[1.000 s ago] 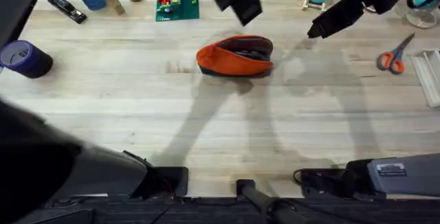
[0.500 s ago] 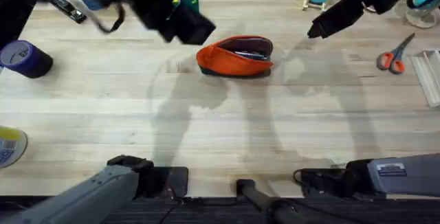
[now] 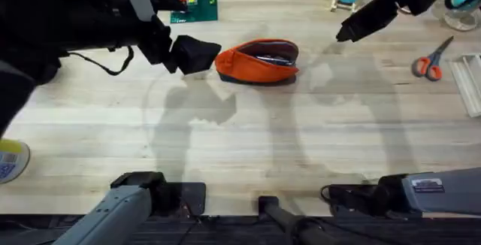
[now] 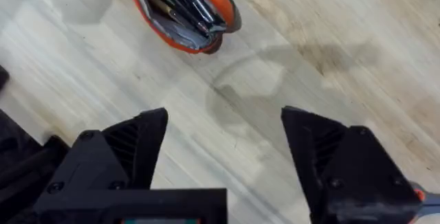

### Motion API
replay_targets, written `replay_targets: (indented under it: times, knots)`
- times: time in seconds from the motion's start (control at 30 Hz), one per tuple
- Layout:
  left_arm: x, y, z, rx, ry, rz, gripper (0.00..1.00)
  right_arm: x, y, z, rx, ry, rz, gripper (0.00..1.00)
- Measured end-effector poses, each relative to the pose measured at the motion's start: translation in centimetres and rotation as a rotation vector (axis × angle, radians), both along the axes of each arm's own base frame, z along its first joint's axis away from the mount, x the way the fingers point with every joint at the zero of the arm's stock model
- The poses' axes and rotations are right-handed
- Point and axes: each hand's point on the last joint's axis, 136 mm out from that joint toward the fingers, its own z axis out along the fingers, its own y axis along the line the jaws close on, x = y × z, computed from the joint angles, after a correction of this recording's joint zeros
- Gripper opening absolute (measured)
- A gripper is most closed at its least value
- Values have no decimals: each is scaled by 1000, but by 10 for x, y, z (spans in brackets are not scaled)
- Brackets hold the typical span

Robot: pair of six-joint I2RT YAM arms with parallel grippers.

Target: Unzip the bag, pick up the pens from the table one at a time and place them inside, then zip the bag closed.

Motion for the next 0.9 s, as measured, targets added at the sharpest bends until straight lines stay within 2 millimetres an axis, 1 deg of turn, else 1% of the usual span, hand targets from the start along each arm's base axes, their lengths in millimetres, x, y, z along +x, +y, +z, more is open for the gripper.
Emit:
replay_targets:
  times: [0.17,0.27,0.57,0.63,0.9]
  knots:
    - [9,7,-8,-50,-35,-5,989,0,0,0,0,0,0,996]
    - [11,14,-14,-77,-30,-3,989,0,0,0,0,0,0,996]
    - [24,49,-42,-130,67,98,990,0,0,0,0,0,0,996]
    - [26,54,-48,-143,93,111,991,0,0,0,0,0,0,996]
    - [28,50,-65,-196,163,75,990,0,0,0,0,0,0,996]
